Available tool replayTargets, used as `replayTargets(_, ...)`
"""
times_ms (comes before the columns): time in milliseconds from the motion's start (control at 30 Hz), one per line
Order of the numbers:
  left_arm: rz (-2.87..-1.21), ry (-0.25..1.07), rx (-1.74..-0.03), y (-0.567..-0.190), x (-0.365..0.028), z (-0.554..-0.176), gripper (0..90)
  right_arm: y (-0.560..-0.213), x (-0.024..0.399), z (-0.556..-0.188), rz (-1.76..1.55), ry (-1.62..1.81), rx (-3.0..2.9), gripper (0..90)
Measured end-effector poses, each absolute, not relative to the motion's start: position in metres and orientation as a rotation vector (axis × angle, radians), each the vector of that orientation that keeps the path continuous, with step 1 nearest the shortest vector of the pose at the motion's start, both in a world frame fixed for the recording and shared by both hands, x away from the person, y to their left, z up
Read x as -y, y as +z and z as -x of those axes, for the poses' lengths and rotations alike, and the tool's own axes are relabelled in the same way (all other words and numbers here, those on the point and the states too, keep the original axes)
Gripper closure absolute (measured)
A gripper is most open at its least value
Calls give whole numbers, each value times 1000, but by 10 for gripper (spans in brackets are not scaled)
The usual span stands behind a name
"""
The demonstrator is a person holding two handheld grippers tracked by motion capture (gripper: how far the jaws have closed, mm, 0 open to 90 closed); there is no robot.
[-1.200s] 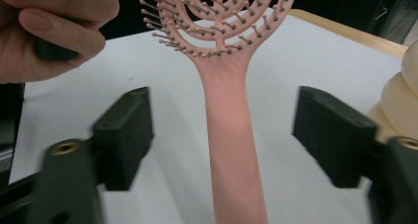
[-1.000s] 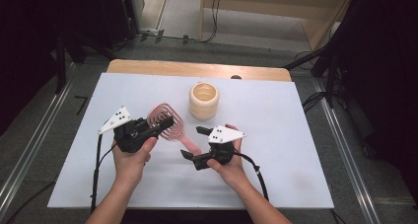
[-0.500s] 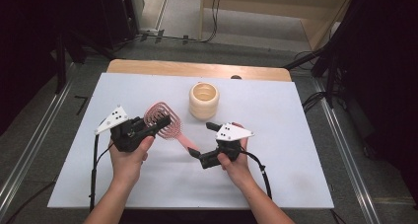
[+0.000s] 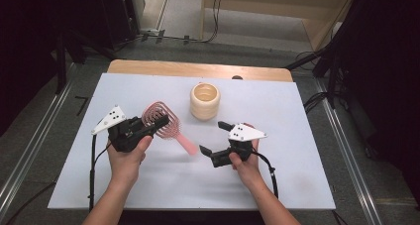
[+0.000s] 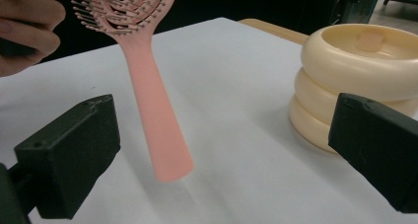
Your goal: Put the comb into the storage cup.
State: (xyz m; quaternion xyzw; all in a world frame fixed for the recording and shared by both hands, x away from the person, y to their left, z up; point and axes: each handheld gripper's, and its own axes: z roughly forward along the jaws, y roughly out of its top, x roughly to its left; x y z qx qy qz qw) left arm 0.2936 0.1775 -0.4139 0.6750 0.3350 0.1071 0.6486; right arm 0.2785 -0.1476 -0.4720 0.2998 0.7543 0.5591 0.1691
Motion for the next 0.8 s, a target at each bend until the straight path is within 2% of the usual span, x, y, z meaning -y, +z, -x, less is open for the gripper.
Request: replayTargets(800, -1541, 246, -734, -400, -177, -299, 655, -481, 214, -264, -960, 1530, -2055, 0)
